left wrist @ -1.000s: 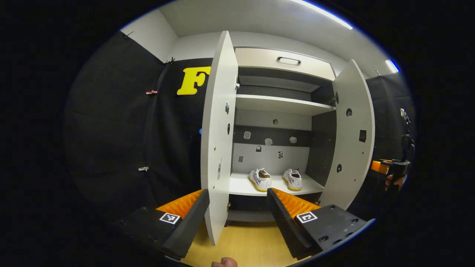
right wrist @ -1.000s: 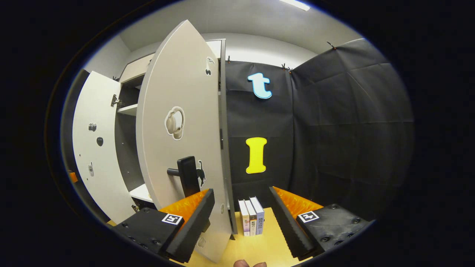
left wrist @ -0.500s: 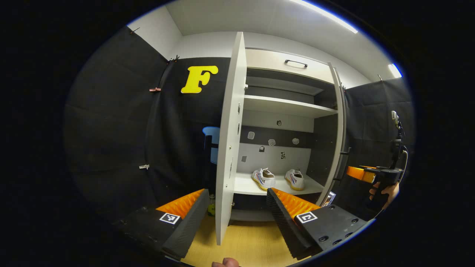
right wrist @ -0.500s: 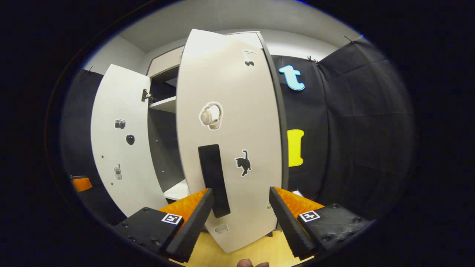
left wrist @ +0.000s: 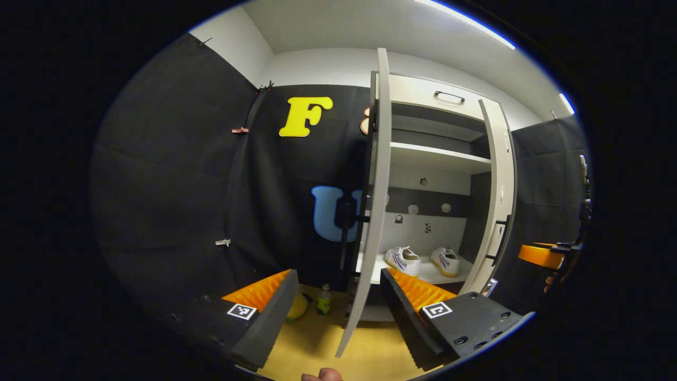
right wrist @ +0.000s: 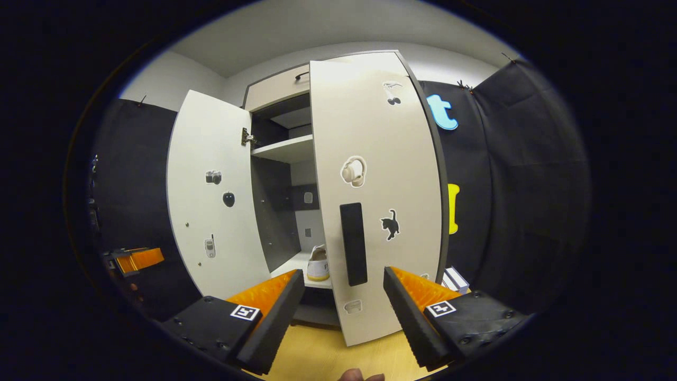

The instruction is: Grab one shoe with the right hand and put it into the shoe cabinet, grab the other shoe with the left hand and put it into the shoe cabinet; then close the right door with the right hand and the left door with the left hand.

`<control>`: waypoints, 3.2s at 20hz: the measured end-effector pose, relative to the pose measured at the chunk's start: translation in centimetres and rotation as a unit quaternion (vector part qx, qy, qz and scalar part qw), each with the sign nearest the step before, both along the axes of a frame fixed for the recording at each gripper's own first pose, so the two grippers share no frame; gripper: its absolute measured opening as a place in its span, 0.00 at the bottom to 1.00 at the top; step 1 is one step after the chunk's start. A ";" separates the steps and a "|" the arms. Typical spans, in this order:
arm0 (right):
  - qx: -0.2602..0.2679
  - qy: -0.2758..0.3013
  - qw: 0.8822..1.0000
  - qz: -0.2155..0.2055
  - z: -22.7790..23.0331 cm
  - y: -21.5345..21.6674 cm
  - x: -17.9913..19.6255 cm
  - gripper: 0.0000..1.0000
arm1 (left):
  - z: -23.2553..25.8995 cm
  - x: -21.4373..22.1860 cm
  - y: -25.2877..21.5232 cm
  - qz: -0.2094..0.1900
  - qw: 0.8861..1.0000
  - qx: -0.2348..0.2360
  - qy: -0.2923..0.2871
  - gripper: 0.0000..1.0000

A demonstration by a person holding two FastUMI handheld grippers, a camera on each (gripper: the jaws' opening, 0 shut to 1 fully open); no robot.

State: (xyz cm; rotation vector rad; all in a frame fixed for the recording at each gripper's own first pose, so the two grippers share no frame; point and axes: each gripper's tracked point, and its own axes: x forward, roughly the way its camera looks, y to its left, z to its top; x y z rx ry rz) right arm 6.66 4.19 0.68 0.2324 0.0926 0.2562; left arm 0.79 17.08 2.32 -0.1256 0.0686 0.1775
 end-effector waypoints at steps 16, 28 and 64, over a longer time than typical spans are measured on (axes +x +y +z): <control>-0.014 -0.028 0.998 -0.063 2.1 -6.1 -1.8 0.98 | -2.4 9.2 6.4 -0.001 1.000 0.007 -0.002 0.95; -0.010 -0.021 0.998 -0.063 1.5 -8.3 -2.1 0.98 | -1.3 9.4 -1.7 -0.032 0.999 0.044 -0.003 0.91; -0.024 -0.028 0.994 -0.106 2.7 -8.4 -4.0 0.98 | 2.6 0.3 -17.3 -0.117 0.992 0.025 -0.027 0.95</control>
